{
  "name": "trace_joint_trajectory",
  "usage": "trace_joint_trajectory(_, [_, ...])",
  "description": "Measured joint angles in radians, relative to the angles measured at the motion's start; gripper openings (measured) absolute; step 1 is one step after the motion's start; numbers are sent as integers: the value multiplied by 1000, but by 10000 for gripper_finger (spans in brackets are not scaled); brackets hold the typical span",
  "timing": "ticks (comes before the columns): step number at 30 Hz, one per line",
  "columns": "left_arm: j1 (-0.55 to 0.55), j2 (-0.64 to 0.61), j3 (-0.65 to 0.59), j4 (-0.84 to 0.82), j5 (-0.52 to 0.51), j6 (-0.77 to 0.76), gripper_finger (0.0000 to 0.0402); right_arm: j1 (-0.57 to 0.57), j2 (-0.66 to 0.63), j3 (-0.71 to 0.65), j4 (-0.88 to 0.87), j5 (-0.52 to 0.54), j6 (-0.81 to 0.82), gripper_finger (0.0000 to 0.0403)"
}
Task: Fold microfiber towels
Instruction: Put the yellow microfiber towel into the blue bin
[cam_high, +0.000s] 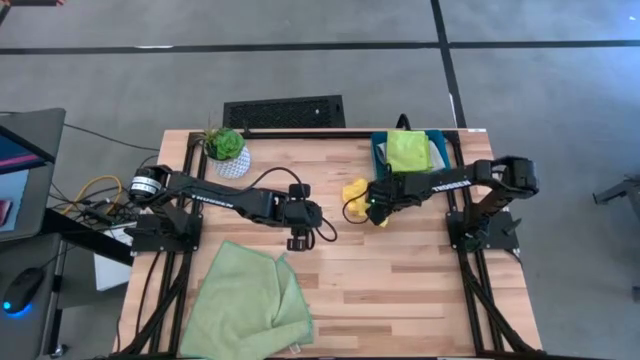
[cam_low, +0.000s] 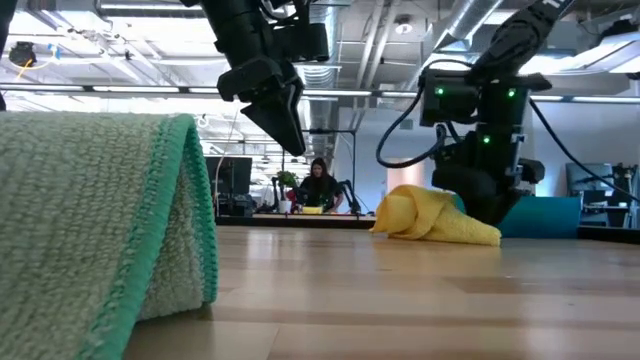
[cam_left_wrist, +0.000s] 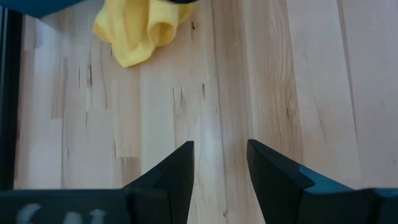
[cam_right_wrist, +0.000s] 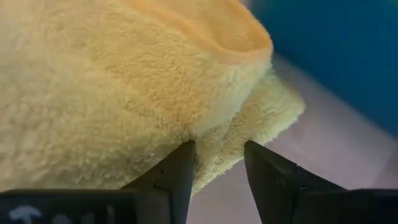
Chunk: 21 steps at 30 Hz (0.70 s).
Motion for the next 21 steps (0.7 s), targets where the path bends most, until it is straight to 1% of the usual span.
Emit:
trace_joint_trajectory(2, [0,0,0,0,0,0,141,34,0,0,-2,-15,25,168])
trace_joint_trajectory(5, [0,0,0,0,0,0,141,90,-1,0,-2,-67,37,168])
trace_joint_trajectory(8, [0,0,0,-3,0,0,141,162,-2,1,6,-117,59,168])
trace_joint_trajectory(11, [0,0,0,-4,0,0,141,233,-1,1,9,-141,79,168])
trace_joint_trajectory(16, [0,0,0,-4,0,0,141,332,5,35,-5,-146,80,168])
trace_joint_trajectory(21, [0,0,0,-8,1,0,141,376,-31,97,-17,-122,31,168])
